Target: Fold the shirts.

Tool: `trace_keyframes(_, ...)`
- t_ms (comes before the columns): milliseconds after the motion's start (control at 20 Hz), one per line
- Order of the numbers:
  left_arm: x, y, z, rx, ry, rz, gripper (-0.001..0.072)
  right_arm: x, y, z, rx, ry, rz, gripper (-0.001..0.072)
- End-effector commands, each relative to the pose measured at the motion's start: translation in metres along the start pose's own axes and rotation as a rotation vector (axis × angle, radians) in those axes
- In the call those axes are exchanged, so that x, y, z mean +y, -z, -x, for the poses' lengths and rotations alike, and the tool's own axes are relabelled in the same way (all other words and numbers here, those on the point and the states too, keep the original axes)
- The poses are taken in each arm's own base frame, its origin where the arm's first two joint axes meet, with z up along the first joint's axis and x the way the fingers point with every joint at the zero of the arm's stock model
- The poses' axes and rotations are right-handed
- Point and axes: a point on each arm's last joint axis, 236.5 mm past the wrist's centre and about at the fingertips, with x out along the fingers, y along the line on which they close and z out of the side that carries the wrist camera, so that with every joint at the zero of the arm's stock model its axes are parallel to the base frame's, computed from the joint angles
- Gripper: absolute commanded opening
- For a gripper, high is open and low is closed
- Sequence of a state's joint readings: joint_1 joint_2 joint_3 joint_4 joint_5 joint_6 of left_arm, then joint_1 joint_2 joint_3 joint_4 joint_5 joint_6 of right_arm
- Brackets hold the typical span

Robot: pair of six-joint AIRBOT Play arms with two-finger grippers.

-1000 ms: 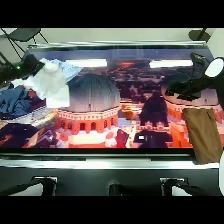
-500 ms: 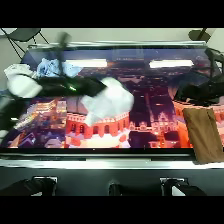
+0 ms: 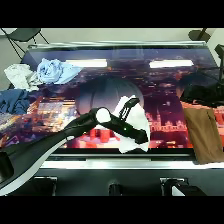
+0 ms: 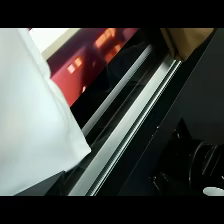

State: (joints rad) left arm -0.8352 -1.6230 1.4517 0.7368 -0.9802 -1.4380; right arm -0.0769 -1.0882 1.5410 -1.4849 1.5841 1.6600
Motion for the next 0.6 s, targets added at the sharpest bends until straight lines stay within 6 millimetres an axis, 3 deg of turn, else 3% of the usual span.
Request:
trace_keyframes(0, 0.032, -0.01, 0.044, 0.047, -0.075, -0.018, 0.072, 0.005, 0.003, -0.005, 0.015, -0.023, -0.002, 0.0623)
trace_keyframes(100, 0.089, -0.036, 0.109, -0.045, -0.194, 0.064, 0.072, 0.019, 0.02, -0.019, 0.09, -0.086, -0.007, 0.0624)
trace_keyframes(150, 0.122, -0.038, 0.139, -0.067, -0.26, 0.127, 0.072, 0.028, 0.037, -0.032, 0.157, -0.132, -0.014, 0.0625)
trace_keyframes(250, 0.193, -0.018, 0.189, -0.046, -0.399, 0.284, 0.072, 0.044, 0.082, -0.064, 0.319, -0.222, -0.018, 0.0625)
trace_keyframes(300, 0.218, -0.005, 0.202, -0.037, -0.43, 0.345, 0.072, 0.044, 0.105, -0.08, 0.394, -0.232, -0.027, 0.0625)
trace_keyframes(400, 0.254, 0.023, 0.209, -0.03, -0.431, 0.482, 0.072, 0.038, 0.153, -0.108, 0.528, -0.228, -0.047, 0.0624)
trace_keyframes(550, 0.276, 0.054, 0.184, -0.025, -0.373, 0.615, 0.0661, 0.034, 0.197, -0.138, 0.614, -0.231, -0.078, 0.0624)
